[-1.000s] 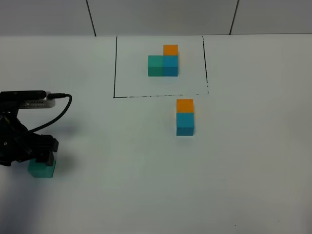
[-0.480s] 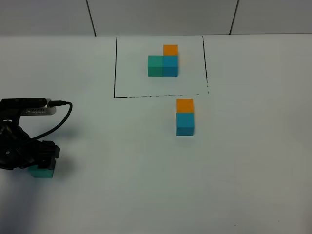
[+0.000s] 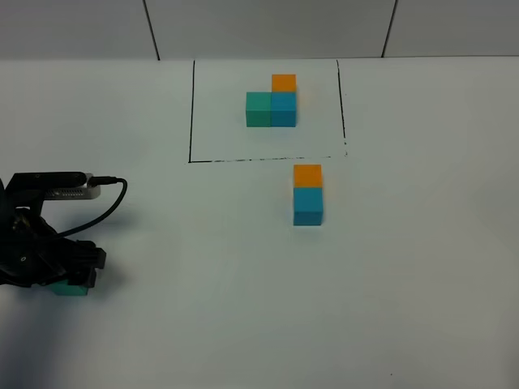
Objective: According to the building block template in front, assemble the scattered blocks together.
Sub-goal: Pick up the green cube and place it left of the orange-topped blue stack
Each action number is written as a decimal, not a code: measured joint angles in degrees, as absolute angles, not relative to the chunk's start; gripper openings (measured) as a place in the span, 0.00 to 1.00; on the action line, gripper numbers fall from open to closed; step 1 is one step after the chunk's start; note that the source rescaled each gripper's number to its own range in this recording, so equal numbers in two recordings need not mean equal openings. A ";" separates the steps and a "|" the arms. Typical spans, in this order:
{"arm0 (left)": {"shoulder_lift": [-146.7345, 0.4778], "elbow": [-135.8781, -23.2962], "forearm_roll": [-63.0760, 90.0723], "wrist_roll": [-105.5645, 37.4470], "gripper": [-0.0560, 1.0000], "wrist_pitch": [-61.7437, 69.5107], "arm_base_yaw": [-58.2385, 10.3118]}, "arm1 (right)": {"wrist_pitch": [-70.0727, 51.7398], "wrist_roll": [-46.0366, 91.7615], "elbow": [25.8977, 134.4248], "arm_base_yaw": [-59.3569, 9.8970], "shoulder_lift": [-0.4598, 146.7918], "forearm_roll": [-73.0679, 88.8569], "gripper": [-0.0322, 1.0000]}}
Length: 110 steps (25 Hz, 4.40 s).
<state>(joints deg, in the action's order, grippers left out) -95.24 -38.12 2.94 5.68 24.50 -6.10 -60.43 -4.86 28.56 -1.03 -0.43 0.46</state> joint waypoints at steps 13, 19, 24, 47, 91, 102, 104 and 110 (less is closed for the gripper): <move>-95.28 -38.12 2.87 5.63 0.06 21.88 -6.10 | -60.43 -4.86 28.56 -1.03 -0.43 0.46 0.78; -95.30 -43.98 1.49 -6.77 0.06 28.49 -6.51 | -60.43 -4.86 28.56 -1.03 -0.43 0.46 0.78; -95.52 -53.30 1.11 -30.36 0.06 34.62 -10.95 | -60.43 -4.86 28.56 -1.03 -0.43 0.46 0.78; -122.44 -93.32 2.61 -56.94 0.06 48.14 -31.08 | -60.43 -4.86 28.56 -1.03 -0.43 0.46 0.78; -131.80 -99.69 8.54 -57.97 0.06 49.75 -35.52 | -60.43 -4.86 28.56 -1.03 -0.43 0.46 0.78; -132.27 -100.04 8.65 -58.22 0.06 49.83 -35.52 | -60.43 -4.86 28.56 -1.03 -0.43 0.46 0.78; -132.27 -100.04 8.92 -58.40 0.06 49.83 -35.52 | -60.43 -4.86 28.56 -1.03 -0.43 0.46 0.78; -132.33 -100.04 9.24 -59.20 0.06 49.83 -35.47 | -60.43 -4.86 28.56 -1.03 -0.43 0.46 0.78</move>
